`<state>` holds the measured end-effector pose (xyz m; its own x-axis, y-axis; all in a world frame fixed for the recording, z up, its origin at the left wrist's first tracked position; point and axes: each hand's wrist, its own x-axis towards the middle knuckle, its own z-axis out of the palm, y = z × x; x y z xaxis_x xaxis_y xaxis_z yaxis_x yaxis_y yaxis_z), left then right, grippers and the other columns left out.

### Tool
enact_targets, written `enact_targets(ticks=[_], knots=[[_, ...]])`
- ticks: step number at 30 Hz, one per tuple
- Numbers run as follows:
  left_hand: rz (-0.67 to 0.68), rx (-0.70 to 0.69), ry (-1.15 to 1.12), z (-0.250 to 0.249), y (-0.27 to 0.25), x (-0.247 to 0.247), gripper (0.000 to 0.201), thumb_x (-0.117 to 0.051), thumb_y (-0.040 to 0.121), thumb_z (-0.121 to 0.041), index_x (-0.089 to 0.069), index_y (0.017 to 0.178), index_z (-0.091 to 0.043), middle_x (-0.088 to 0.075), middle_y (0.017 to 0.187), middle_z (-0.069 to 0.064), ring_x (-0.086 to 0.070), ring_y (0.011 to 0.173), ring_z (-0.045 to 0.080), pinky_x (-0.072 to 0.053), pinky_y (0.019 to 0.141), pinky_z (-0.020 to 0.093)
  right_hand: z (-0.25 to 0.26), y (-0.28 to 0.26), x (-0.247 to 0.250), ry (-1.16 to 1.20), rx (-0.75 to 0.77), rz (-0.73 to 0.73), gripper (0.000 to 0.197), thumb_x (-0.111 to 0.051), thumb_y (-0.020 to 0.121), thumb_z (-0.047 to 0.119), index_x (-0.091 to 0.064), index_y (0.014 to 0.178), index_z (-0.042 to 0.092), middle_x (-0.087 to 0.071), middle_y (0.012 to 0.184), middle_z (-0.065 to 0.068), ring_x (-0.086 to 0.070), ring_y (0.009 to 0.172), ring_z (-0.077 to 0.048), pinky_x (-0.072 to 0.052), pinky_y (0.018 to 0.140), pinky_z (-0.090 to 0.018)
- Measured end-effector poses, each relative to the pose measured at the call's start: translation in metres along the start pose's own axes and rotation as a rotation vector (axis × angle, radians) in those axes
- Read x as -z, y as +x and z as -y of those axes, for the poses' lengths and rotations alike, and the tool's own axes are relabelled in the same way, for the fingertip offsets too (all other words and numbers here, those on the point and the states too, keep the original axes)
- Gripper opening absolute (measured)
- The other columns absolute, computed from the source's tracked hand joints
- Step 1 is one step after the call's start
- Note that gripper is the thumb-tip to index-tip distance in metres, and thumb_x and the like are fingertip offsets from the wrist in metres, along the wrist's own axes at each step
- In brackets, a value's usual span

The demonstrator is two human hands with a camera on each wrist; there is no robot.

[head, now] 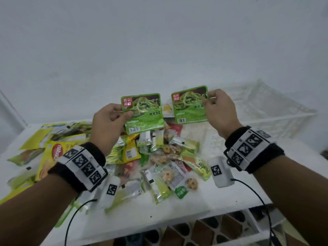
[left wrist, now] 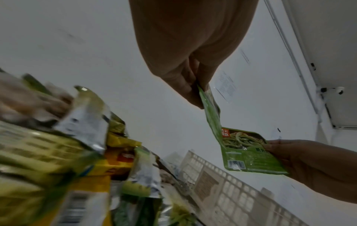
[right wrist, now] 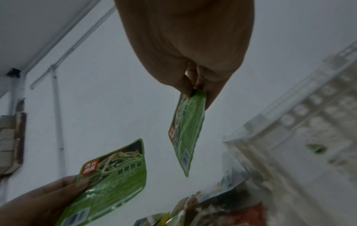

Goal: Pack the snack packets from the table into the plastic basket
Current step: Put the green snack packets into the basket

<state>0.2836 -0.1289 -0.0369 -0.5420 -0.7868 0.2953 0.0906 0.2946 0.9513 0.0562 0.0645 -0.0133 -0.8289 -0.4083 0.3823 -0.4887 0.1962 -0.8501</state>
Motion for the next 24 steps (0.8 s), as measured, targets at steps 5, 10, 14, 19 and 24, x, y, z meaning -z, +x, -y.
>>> enact_targets(ticks=[5, 10, 14, 19, 24], knots=[[0.045, -0.015, 0.002, -0.008, 0.021, -0.059, 0.013, -0.078, 0.090, -0.023, -0.069, 0.098, -0.018, -0.076, 0.093, 0.018, -0.070, 0.092, 0.045, -0.058, 0.080, 0.063, -0.025, 0.038, 0.032, 0.036, -0.045, -0.011, 0.005, -0.057, 0.103, 0.019, -0.053, 0.105, 0.019, -0.059, 0.086, 0.008, -0.053, 0.071, -0.004, -0.039, 0.055, -0.017], [0.065, -0.034, 0.036, -0.016, 0.044, -0.123, 0.012, -0.076, 0.092, -0.022, -0.068, 0.099, -0.017, -0.077, 0.088, 0.009, -0.070, 0.081, 0.036, -0.059, 0.069, 0.051, -0.054, 0.091, 0.059, 0.033, -0.067, 0.050, 0.007, -0.056, 0.104, 0.020, -0.053, 0.109, 0.017, -0.060, 0.091, 0.004, -0.052, 0.070, -0.008, -0.038, 0.055, -0.022], [0.042, -0.008, 0.017, -0.027, 0.061, -0.174, 0.013, -0.071, 0.093, -0.009, -0.063, 0.088, -0.018, -0.074, 0.071, -0.004, -0.063, 0.058, 0.003, -0.047, 0.051, 0.018, -0.073, 0.135, 0.078, 0.015, -0.070, 0.121, 0.005, -0.057, 0.104, 0.020, -0.054, 0.107, 0.017, -0.058, 0.092, 0.004, -0.052, 0.070, -0.009, -0.039, 0.054, -0.023], [-0.020, -0.001, 0.081, -0.029, 0.083, -0.208, 0.015, -0.074, 0.092, -0.015, -0.060, 0.089, -0.019, -0.076, 0.078, 0.004, -0.065, 0.067, 0.010, -0.050, 0.057, 0.026, -0.087, 0.180, 0.087, -0.008, -0.041, 0.230, 0.006, -0.057, 0.104, 0.022, -0.052, 0.106, 0.018, -0.056, 0.093, 0.003, -0.051, 0.068, -0.010, -0.037, 0.053, -0.023], [-0.067, -0.031, 0.147, -0.027, 0.093, -0.221, 0.015, -0.076, 0.091, -0.017, -0.064, 0.097, -0.009, -0.077, 0.086, 0.013, -0.074, 0.086, 0.036, -0.059, 0.075, 0.055, -0.099, 0.212, 0.080, -0.066, -0.045, 0.362, 0.007, -0.056, 0.103, 0.021, -0.053, 0.108, 0.016, -0.058, 0.100, -0.002, -0.052, 0.072, -0.013, -0.039, 0.056, -0.027]])
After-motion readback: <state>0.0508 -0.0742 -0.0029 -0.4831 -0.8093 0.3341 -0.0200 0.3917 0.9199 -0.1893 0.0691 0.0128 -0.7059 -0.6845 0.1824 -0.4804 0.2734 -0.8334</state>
